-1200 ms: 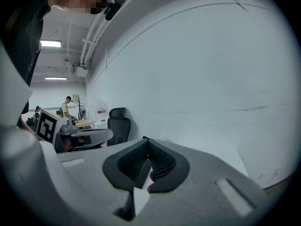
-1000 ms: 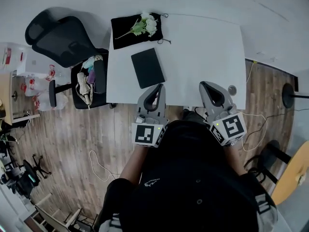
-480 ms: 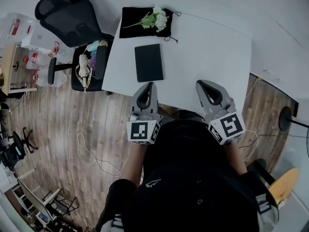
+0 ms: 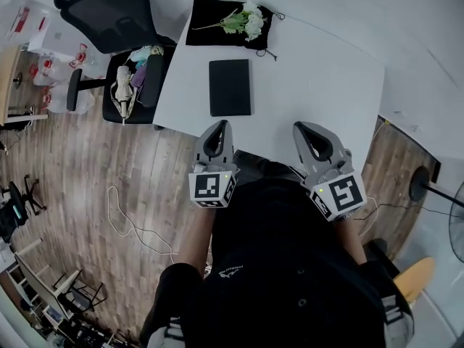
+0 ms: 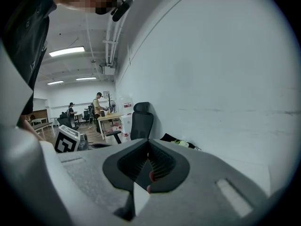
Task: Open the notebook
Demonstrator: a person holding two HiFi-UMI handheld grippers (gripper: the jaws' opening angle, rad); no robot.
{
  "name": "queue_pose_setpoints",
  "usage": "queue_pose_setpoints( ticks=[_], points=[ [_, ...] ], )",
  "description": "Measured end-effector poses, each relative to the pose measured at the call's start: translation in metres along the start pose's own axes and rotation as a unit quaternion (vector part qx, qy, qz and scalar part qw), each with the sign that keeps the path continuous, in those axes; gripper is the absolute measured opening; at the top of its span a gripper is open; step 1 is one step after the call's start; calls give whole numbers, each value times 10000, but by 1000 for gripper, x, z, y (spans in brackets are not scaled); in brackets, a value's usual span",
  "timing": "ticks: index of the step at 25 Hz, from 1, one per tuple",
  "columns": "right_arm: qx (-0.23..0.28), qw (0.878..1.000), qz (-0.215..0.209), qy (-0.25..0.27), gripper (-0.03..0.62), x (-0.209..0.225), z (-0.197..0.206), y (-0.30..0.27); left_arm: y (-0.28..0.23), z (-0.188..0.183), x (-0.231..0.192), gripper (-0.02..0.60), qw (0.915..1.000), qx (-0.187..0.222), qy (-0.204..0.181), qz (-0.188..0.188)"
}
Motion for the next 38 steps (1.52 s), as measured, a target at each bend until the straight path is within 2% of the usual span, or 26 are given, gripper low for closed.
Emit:
queue_pose_setpoints(
  ticks=[3,14,22,38],
  points=[
    [-84,10000,49,10,5,-7,-1,-12,-9,13,-16,9,9998,-177,83,16],
    [-254,9990,352,-48,5,-23,0,-51,-39,52,-72,9,9947,-596,841,1],
    [-469,9978,448,-125,5,-33,9,-73,-53,96,-92,9,9890,-1086,1000,123],
    [-849,9937,689,-249,5,-36,21,-101,-72,173,-108,11,9655,-2121,1488,248]
  ],
)
Point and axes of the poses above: the fingertips, and each gripper's own axes: y backward along the fingers, x to its right, z out of its underside, the point moved 4 cm from there along y, backward along the fingers, and after that the axes turned 7 degrees about -y, right-handed, at the moved point
